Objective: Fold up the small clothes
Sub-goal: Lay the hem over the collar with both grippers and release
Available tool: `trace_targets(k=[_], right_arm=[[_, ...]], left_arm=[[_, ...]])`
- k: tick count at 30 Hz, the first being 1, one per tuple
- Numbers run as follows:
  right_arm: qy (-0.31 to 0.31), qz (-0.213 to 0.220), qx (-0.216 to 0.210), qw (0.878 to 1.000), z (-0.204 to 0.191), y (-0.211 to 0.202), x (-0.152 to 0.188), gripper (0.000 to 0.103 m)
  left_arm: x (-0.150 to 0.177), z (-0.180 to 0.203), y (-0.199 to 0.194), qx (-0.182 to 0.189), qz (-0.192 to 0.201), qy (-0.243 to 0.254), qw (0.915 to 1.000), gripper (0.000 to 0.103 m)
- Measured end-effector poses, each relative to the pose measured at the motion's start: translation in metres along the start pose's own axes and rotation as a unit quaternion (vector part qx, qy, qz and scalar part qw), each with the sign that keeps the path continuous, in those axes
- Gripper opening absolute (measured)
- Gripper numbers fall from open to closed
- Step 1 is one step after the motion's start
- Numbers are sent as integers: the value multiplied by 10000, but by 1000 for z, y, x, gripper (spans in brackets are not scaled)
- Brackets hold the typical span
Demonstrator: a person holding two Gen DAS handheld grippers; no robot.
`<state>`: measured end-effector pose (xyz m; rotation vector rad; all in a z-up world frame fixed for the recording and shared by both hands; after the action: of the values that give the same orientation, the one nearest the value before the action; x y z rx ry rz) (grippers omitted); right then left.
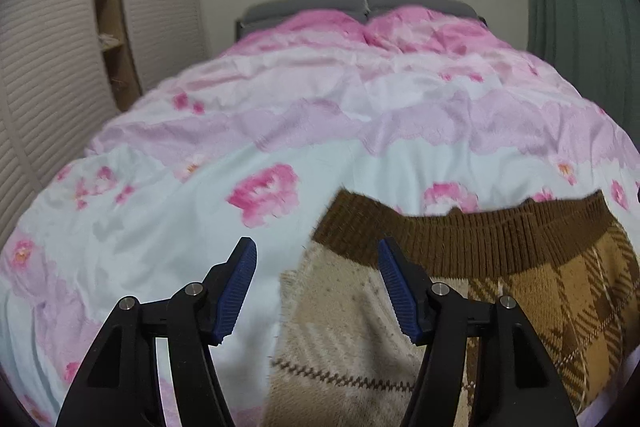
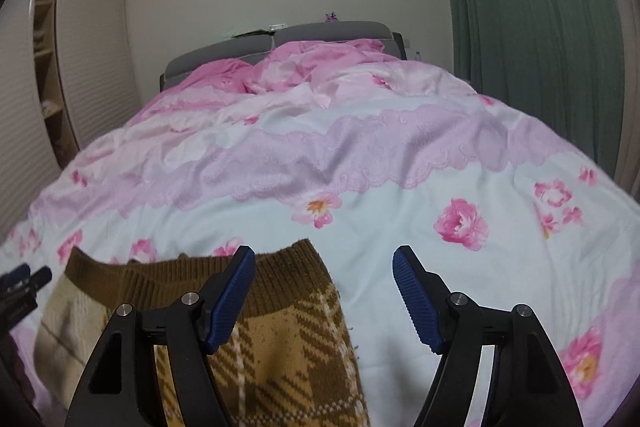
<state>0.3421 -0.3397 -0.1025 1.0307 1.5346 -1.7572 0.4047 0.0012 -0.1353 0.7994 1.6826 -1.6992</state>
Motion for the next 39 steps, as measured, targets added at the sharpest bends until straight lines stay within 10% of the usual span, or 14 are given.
trace_targets(k=[11, 15, 19, 31, 36, 39], right_arm=[[-602, -902, -340, 9935, -19, 71, 16, 68], [-560, -1053, -501, 9916, -21, 83, 26, 24], [-355, -816, -405, 9952, -13, 76, 23, 13], [-210, -1187, -176, 9926, -7, 99, 25, 14], [-191, -863, -61, 9961, -3, 68, 13, 55], [-142, -728, -100, 9972, -2, 47, 8, 56]], left_arm=[[9, 17, 66, 741, -1097, 382, 9905, 62], [14, 20, 72, 795, -1140, 463, 9892, 20], [11, 21, 70, 652, -952, 438, 9924, 17], [8, 15, 76, 422, -821, 301, 9953, 18], [2, 14, 48, 414, -683, 329, 9963, 27], [0, 12, 26, 442, -594, 283, 9969, 31]])
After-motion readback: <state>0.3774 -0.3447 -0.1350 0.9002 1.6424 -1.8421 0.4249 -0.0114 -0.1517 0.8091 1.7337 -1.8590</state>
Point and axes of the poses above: each gripper's, at about its wrist camera, not at the fingertips, and y roughly the way its jaws point, z to its right, x to its underside, the point moved 6 cm from there along y, roughly the way its jaws point, and after that the axes turned 7 degrees about -y, right-handed, at the moved point
